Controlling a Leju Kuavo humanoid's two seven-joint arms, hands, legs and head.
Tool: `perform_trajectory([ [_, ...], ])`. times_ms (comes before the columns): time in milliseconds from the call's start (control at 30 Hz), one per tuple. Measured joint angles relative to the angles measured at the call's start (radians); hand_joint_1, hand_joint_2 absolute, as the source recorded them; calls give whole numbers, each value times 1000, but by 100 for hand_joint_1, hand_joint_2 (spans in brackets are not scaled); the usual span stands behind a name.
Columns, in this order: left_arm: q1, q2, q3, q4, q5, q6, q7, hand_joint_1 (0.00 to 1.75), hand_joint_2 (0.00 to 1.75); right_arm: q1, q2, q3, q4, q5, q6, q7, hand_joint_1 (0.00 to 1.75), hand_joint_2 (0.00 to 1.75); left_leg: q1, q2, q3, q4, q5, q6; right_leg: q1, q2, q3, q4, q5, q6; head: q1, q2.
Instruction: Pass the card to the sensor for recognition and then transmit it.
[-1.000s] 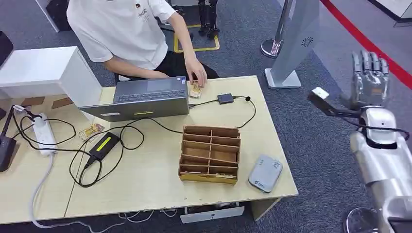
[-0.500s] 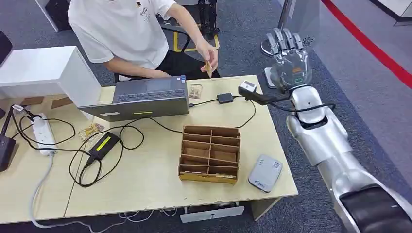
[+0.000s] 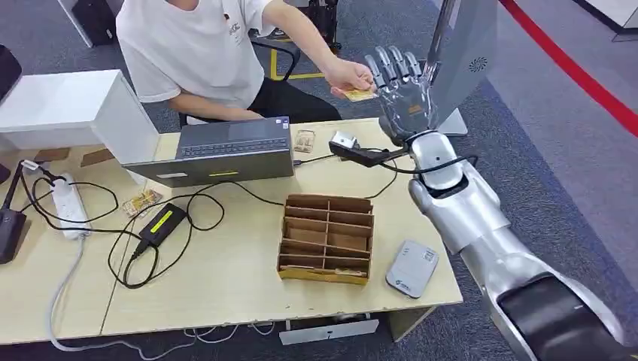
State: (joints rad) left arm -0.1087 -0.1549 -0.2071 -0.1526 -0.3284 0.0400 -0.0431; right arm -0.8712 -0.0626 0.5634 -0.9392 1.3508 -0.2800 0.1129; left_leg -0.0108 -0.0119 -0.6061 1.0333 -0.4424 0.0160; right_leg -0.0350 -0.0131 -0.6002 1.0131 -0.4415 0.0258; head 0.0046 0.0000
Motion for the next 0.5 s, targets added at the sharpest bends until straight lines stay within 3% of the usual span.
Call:
perform_trajectory([
  [33,0,1,0,0,6,-9,0,0,175,0,1,2,0,0,0,-2,0,175,0,0,0,0,0,0,0,0,0,0,0,0,0,0],
  [233,-3,3,1,0,14,-36,2,0,175,0,3,13,0,-11,6,-8,0,175,0,0,0,0,0,0,1,0,-1,0,0,-1,0,0],
  [267,-4,4,2,0,14,-39,3,0,175,0,3,15,0,-12,6,-8,175,175,0,0,0,0,0,0,1,0,-1,0,0,-1,0,0],
  [500,-5,6,2,0,14,-48,13,0,175,1,3,18,0,-33,32,-27,175,175,1,0,-1,0,0,0,1,0,-1,0,0,-1,0,0],
])
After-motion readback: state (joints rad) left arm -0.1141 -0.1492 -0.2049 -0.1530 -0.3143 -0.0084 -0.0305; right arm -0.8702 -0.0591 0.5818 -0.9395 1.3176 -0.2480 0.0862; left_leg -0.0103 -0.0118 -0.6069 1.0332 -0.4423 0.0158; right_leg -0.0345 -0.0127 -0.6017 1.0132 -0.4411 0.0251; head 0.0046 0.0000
